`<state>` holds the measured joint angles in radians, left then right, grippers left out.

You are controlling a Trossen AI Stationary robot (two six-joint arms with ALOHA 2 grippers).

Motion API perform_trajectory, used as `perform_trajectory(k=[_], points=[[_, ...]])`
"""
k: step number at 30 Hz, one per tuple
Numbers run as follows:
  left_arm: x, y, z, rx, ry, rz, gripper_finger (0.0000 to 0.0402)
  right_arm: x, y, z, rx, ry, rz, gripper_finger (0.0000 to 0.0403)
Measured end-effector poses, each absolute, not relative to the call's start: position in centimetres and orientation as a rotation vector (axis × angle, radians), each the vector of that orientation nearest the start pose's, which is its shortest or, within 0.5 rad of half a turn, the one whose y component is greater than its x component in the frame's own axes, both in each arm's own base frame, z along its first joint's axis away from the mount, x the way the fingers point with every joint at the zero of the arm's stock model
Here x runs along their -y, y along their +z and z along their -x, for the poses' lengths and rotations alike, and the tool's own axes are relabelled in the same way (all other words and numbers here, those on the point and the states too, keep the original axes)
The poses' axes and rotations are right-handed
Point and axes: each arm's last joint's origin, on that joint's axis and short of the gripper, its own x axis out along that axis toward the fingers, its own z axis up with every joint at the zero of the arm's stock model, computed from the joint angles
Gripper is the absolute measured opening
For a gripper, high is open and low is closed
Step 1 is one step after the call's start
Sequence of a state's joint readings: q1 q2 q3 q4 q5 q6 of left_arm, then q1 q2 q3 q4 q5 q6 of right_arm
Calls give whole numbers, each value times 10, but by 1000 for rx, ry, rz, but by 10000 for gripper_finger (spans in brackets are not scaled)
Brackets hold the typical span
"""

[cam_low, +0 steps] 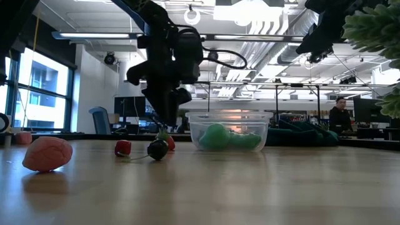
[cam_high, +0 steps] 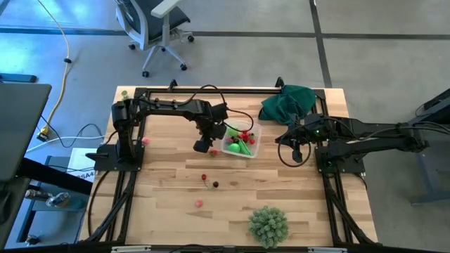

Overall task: Pick and placing Produce into tupperware
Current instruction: Put the red strawberry into the transparent bin

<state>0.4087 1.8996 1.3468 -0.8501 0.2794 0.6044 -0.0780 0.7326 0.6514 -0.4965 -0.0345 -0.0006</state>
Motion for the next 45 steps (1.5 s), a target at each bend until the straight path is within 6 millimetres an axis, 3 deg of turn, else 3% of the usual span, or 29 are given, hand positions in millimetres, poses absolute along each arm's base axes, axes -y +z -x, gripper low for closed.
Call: perform_trajectory(k=[5,14,19,32,37,45], points=[[-120,186,-333,-1311,-373,-59,147,11,267,-153,-577,-42,-32,24],[-89,192,-333,-1272,-718,-483,147,11,267,-153,-577,-42,-32,24],[-92,186,-341,-1279,-733,-720,147,11,267,-153,-577,-42,-32,24],[-92,182,-346,-1134,-949,-983,147,11,267,-153,-577,-42,-32,24],[-95,176,-354,-1065,-956,-1051,147,11,267,-153,-577,-42,-32,24],[-97,156,-356,-1116,-1027,-1085,147,11,267,-153,-578,-42,-32,24]])
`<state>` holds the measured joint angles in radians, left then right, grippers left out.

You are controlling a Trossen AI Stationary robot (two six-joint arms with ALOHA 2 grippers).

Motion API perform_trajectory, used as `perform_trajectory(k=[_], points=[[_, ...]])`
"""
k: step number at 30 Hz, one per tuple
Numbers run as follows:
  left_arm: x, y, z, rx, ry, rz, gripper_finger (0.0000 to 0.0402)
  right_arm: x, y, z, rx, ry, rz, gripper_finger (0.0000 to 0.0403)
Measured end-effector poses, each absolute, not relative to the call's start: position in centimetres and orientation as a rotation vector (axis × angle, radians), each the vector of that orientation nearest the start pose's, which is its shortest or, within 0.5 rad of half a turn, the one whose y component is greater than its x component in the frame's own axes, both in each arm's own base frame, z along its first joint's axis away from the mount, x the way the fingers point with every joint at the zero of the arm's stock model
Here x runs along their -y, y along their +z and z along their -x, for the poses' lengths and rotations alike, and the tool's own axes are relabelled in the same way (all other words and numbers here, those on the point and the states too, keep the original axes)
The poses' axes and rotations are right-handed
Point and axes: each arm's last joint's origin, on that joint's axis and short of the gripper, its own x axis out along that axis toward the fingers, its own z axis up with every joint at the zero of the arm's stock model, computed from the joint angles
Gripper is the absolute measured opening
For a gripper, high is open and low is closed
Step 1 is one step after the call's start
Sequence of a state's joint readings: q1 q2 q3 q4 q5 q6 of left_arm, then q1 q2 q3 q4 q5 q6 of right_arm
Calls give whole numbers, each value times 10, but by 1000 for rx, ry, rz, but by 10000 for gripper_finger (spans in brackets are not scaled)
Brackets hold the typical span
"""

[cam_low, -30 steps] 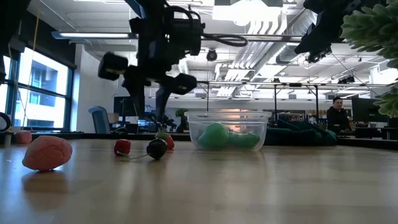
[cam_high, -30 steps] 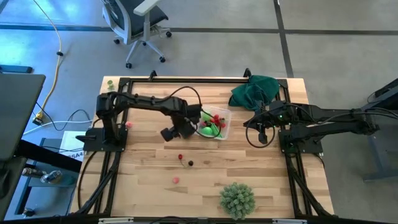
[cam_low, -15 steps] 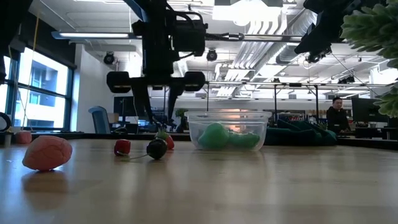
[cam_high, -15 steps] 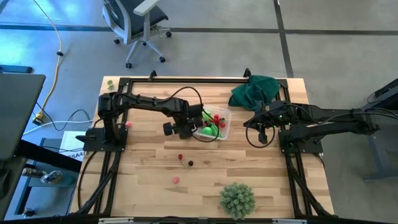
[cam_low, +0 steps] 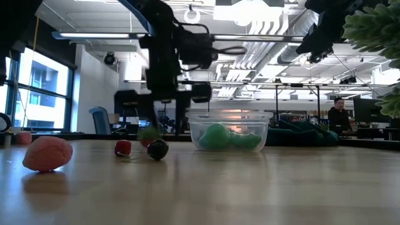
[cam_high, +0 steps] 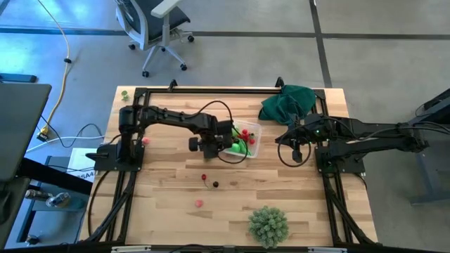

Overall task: Pick and placing Produce into tupperware
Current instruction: Put the red strawberry into the transparent bin

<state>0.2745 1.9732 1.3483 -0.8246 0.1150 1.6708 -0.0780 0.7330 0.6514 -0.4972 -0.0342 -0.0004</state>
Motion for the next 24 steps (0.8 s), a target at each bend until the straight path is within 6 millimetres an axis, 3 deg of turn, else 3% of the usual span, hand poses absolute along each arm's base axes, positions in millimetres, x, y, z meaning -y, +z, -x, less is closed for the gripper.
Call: perform_trajectory(k=[11,24], points=[[-97,149,-348,-1286,-1025,-1034,147,11,267,-153,-581,-42,-32,24],[-98,149,-340,-1593,-510,-534,147,11,267,-153,-580,-42,-32,24]])
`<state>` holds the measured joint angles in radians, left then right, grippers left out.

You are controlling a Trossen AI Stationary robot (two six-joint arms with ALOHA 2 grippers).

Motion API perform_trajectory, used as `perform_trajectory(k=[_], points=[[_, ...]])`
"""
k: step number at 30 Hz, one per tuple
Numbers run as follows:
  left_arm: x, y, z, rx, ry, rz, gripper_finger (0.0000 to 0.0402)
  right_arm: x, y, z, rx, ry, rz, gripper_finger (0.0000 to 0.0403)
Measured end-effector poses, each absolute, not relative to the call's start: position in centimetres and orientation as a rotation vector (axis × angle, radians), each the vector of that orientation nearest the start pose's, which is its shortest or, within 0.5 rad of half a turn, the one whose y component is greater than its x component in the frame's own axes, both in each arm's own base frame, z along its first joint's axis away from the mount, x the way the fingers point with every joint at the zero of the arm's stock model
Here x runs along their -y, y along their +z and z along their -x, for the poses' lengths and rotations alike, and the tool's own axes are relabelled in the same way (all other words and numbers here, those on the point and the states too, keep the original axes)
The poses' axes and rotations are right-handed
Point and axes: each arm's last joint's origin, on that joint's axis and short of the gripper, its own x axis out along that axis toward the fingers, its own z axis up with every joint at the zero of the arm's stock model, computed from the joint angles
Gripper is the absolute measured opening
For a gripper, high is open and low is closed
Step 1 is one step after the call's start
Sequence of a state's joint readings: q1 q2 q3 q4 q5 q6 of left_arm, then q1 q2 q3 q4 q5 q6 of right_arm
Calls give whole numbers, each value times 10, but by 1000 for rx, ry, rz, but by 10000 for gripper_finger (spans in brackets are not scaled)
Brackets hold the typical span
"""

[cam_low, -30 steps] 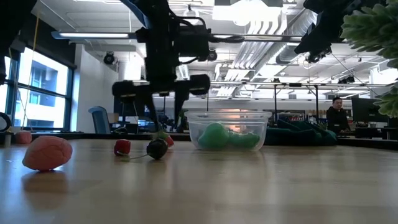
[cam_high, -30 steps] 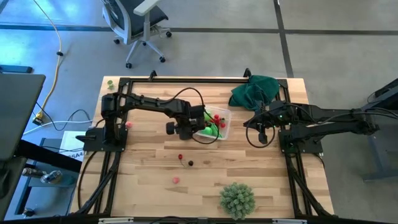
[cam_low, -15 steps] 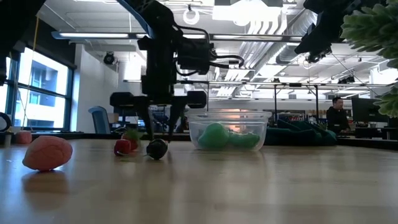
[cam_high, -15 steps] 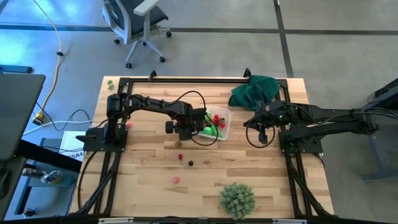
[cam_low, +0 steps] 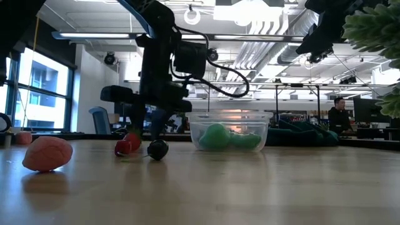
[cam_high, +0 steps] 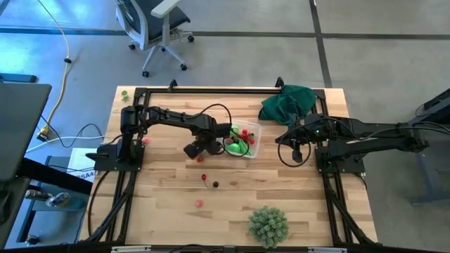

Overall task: Pick and placing Produce into tupperware
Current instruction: Put the red strawberry into the transparent bin

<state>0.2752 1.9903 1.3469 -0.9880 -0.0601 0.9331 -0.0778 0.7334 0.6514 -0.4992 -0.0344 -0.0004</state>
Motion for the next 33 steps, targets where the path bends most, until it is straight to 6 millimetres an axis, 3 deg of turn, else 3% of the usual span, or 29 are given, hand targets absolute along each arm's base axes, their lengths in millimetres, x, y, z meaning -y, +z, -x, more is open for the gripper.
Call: perform_trajectory(k=[11,17,25,29,33], points=[[-98,149,-340,-1634,-247,-283,147,11,267,-153,-580,-42,-32,24],[-114,159,-332,-1633,-142,-201,147,11,267,-153,-580,-42,-32,24],[-129,195,-314,-1549,-44,-74,147,11,267,-153,-581,-43,-32,24],[-116,222,-305,-1496,-10,-63,147,11,267,-153,-581,-42,-32,24],[-92,252,-298,-1415,47,-81,147,11,267,-153,-581,-42,-32,24]])
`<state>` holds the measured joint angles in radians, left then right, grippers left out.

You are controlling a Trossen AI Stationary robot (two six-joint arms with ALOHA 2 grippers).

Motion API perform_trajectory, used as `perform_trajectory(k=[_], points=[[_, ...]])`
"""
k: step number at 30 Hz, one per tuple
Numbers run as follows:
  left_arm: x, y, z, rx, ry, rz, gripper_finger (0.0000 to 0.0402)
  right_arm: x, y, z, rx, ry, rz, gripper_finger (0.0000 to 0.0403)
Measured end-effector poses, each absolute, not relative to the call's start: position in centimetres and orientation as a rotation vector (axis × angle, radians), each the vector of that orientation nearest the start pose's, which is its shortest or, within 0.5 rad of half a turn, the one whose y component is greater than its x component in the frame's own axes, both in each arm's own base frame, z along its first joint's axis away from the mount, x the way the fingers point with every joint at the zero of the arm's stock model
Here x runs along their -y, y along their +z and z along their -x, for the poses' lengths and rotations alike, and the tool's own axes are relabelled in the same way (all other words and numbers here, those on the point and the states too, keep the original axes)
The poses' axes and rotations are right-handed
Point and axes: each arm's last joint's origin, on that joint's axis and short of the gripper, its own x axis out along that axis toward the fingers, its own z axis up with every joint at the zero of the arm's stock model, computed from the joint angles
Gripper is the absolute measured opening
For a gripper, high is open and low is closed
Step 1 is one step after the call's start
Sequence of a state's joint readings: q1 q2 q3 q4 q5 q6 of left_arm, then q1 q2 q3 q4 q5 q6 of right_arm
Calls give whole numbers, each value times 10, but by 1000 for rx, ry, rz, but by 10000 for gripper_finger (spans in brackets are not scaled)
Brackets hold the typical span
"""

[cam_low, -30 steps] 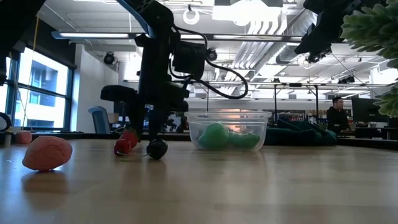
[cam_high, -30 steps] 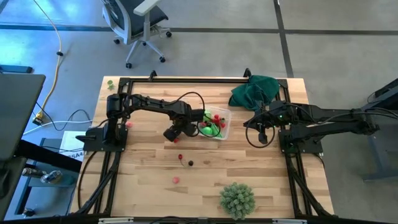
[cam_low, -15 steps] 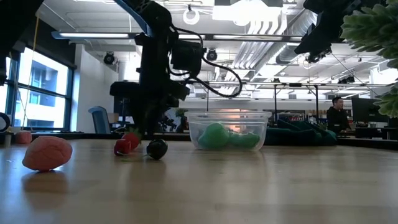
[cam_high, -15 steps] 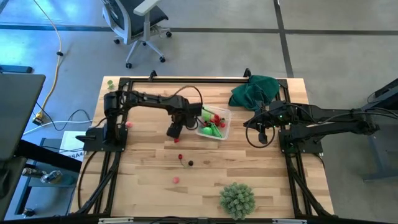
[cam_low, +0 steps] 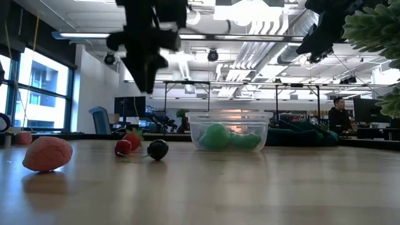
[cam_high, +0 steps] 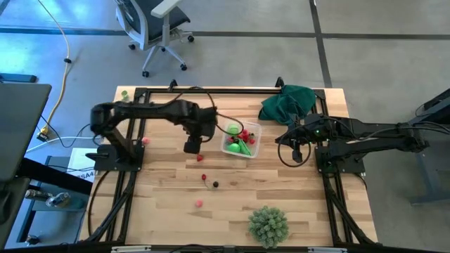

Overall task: Pick and placing Produce into tupperware
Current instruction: Put the red strawberry into the transparent bin

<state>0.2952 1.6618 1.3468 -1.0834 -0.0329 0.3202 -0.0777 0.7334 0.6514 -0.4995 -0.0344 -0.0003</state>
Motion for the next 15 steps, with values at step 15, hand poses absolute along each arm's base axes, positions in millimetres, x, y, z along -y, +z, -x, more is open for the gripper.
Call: perform_trajectory(k=[15], points=[[-5,294,-268,-1363,422,-168,147,11,267,-153,-582,-42,-32,24]])
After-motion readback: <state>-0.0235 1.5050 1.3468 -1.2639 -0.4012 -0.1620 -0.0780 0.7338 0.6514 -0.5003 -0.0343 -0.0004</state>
